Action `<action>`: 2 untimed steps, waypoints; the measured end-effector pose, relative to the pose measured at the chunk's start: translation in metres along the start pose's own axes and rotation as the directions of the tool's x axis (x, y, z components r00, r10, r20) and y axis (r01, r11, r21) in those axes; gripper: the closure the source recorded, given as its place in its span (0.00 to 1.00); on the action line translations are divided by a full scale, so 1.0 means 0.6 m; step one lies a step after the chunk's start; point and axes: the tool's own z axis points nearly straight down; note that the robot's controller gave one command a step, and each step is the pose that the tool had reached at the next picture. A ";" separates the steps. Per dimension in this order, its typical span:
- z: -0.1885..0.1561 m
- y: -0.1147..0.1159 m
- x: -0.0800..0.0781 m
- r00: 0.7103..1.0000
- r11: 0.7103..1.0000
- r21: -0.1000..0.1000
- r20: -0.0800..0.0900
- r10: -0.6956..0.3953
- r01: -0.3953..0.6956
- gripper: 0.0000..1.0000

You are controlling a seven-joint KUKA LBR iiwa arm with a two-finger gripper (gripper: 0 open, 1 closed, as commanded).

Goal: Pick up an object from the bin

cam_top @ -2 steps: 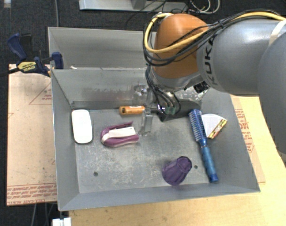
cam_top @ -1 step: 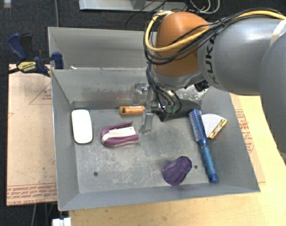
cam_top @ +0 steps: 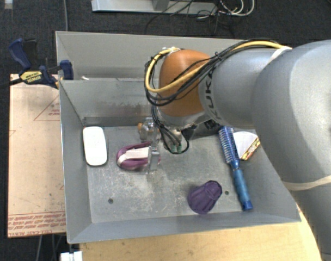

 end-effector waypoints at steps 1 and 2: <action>-0.017 0.002 0.000 1.000 1.000 -0.001 0.005 0.010 -0.010 0.00; -0.018 0.014 0.028 0.999 0.999 -0.001 -0.003 0.041 -0.041 0.00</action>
Offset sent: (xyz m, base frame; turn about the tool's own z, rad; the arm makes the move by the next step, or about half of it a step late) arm -0.0164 0.0082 0.0147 0.0422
